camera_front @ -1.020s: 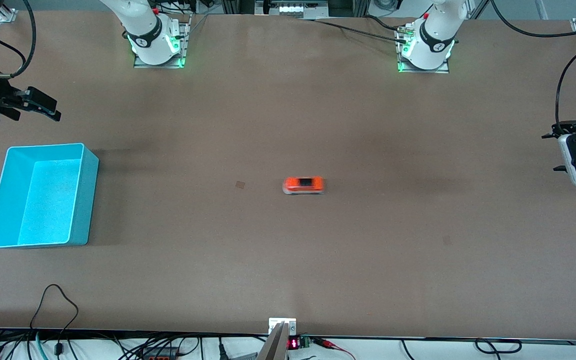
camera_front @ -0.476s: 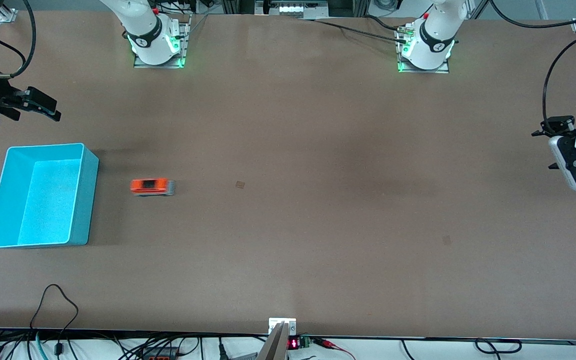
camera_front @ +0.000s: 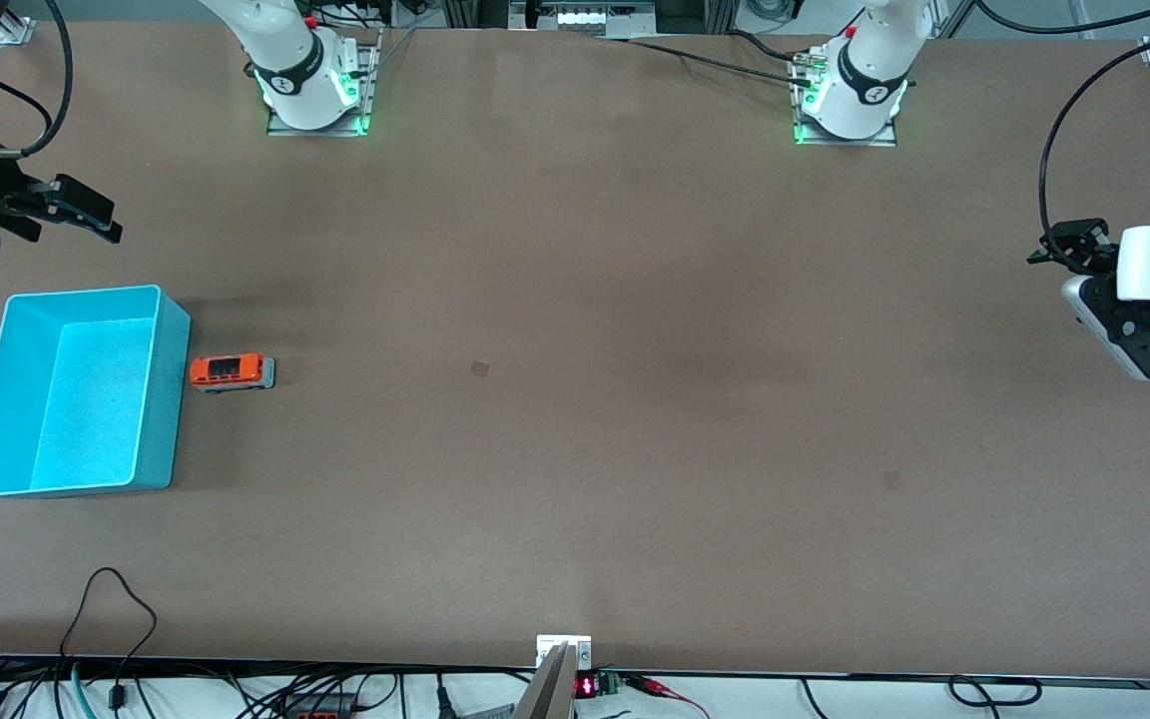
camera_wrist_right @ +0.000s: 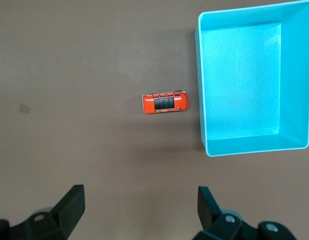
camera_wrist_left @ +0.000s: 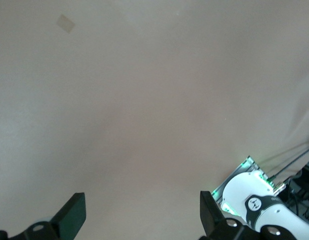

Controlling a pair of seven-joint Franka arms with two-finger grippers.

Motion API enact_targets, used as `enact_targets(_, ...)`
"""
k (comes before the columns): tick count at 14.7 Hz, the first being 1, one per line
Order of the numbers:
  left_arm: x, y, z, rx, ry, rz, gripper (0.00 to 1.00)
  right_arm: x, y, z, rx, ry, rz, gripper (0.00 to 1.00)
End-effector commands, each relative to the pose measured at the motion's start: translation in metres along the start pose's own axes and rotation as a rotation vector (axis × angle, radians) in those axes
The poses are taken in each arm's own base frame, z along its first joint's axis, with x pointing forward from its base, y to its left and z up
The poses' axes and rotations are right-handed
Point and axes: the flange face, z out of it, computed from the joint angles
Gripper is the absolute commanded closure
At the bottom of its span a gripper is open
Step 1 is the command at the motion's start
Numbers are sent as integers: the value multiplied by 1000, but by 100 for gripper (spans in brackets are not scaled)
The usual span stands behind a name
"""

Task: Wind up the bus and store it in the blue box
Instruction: 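Reach the right gripper down to the bus beside the turquoise box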

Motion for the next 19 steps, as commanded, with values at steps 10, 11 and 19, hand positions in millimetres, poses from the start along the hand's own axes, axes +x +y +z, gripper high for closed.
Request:
enact_targets(10,9,103,-21,101,312,-652,0,45,-24,46,4,-28,-46,0)
enact_targets(11,9,109,-23,96,321,-713,0,53,-26,48,16,-26,-44,0)
enact_targets(19,18,115,-37,127,286,-712,0,93,-49,110,38,-87,-250,0)
